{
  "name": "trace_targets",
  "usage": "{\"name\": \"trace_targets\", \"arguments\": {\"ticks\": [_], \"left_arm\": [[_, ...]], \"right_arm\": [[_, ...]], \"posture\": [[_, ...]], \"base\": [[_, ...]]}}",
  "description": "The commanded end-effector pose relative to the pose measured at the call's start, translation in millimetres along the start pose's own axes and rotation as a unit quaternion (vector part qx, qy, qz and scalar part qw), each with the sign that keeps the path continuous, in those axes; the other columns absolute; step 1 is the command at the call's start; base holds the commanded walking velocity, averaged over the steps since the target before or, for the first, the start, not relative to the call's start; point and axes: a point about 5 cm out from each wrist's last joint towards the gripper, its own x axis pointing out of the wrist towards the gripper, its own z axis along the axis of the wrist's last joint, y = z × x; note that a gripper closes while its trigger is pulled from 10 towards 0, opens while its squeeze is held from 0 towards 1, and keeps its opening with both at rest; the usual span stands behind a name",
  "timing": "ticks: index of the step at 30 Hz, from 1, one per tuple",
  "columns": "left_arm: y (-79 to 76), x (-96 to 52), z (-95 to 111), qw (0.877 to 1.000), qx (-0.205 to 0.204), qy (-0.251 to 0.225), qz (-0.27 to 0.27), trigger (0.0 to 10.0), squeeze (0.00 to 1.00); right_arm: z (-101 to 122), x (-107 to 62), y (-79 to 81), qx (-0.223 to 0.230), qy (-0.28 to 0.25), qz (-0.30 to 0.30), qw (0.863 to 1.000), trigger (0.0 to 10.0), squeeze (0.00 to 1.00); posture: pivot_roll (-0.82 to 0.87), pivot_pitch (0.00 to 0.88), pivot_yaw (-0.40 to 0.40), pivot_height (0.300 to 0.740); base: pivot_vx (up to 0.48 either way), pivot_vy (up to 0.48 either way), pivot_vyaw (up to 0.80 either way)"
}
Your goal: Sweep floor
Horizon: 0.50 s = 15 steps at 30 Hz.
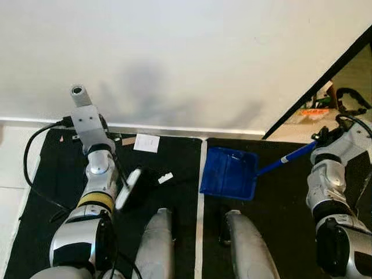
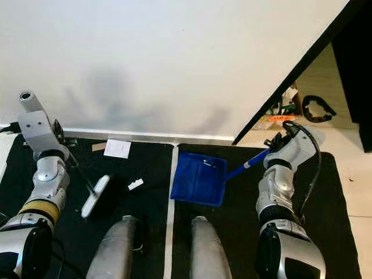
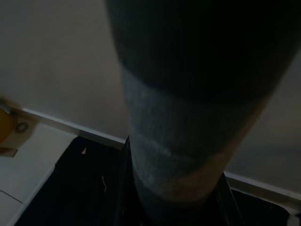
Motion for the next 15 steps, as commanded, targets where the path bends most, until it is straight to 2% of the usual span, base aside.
{"name": "trace_targets", "arguments": {"ticks": [1,3,8,15], "left_arm": [[9.4,1.4,5.0,1.0,0.005,-0.017,0.001,10.0,0.0],[6.6,1.7,7.7,1.0,0.003,-0.026,-0.009,10.0,0.0],[0.1,3.8,11.9,0.999,0.009,-0.031,-0.023,10.0,0.0],[-5.7,2.6,11.0,0.999,0.004,-0.028,-0.031,10.0,0.0]], "right_arm": [[-18.7,-7.4,-3.1,0.032,0.045,-0.008,0.998,10.0,0.0],[-18.8,-6.9,-1.1,0.036,0.048,-0.002,0.998,10.0,0.0],[-19.8,-6.1,3.9,0.04,0.055,0.0,0.998,10.0,0.0],[-21.5,-7.8,3.1,0.041,0.053,-0.002,0.998,10.0,0.0]], "posture": [[0.04,0.146,0.008,0.74],[0.05,0.144,0.001,0.74],[0.04,0.135,0.002,0.74],[0.03,0.134,0.014,0.74]], "base": [[0.0,0.0,0.0],[0.0,0.0,0.0],[0.48,0.0,0.0],[0.48,0.0,0.0]]}}
